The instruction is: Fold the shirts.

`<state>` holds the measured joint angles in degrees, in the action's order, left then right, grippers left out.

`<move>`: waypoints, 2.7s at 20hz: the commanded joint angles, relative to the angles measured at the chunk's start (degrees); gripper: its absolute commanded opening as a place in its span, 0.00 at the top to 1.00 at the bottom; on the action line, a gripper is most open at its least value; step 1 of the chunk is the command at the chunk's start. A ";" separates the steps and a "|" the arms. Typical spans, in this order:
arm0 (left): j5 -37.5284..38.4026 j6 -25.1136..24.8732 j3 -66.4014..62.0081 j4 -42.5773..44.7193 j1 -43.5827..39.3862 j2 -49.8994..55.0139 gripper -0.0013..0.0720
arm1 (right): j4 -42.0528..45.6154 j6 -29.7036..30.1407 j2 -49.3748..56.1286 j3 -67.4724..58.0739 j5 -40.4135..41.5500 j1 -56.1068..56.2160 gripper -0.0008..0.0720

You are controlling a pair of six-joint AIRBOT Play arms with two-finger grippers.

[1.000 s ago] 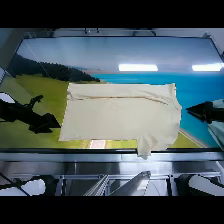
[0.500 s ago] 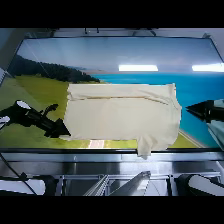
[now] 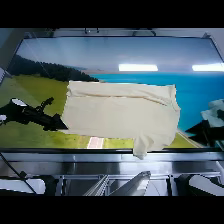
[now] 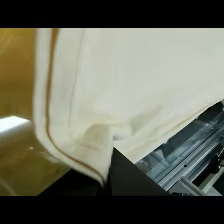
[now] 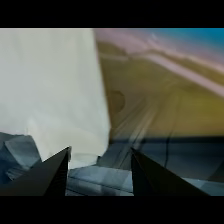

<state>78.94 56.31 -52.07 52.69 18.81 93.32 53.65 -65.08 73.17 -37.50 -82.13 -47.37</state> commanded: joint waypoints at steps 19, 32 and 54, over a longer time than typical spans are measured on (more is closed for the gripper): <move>3.63 -1.38 -0.09 -3.32 0.98 -0.28 0.95 | -19.47 9.55 4.81 14.73 6.78 12.46 0.85; 10.91 -3.48 2.89 -8.83 10.75 -5.62 0.95 | -29.90 0.31 -8.92 -1.07 -8.37 8.46 0.97; 10.88 7.74 -38.84 -13.73 -2.14 16.09 0.95 | -48.52 18.86 19.12 -13.09 18.12 17.64 0.97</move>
<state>90.78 61.08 -81.36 39.55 19.03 101.12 10.94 -51.24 84.55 -45.89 -68.90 -32.84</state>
